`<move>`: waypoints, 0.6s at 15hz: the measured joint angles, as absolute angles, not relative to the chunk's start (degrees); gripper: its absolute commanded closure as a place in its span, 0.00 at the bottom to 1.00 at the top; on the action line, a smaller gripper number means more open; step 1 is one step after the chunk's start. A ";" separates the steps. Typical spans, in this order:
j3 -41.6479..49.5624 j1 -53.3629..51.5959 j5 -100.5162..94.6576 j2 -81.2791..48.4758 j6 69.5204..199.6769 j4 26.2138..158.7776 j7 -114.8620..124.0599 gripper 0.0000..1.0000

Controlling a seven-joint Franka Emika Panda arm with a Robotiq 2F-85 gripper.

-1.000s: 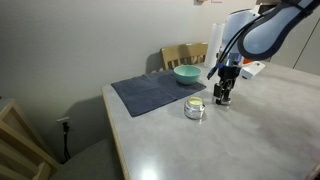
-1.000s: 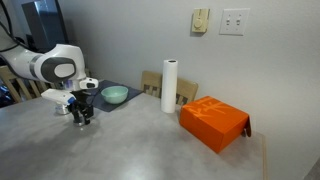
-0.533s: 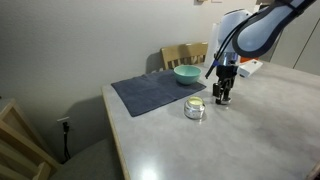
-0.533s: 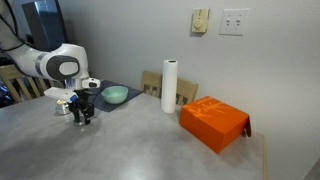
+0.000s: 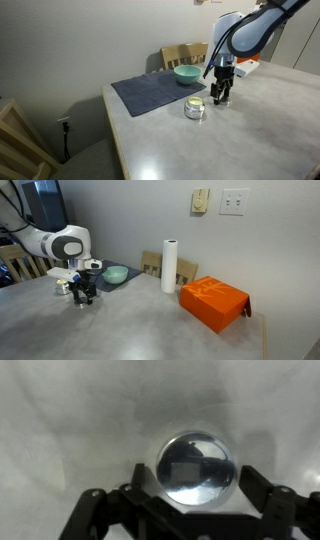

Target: Take the lid off the bottle

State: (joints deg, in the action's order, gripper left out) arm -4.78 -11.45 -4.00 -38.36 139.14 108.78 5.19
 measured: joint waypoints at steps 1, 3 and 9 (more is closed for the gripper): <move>-4.78 -11.47 -4.00 -38.66 139.13 108.57 5.19 0.00; -4.78 -11.56 -4.09 -38.70 139.12 108.47 5.20 0.00; -4.45 -14.59 -7.55 -37.73 139.76 108.44 7.93 0.00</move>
State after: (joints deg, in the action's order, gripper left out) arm -4.45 -14.59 -7.55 -37.73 139.76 108.44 7.93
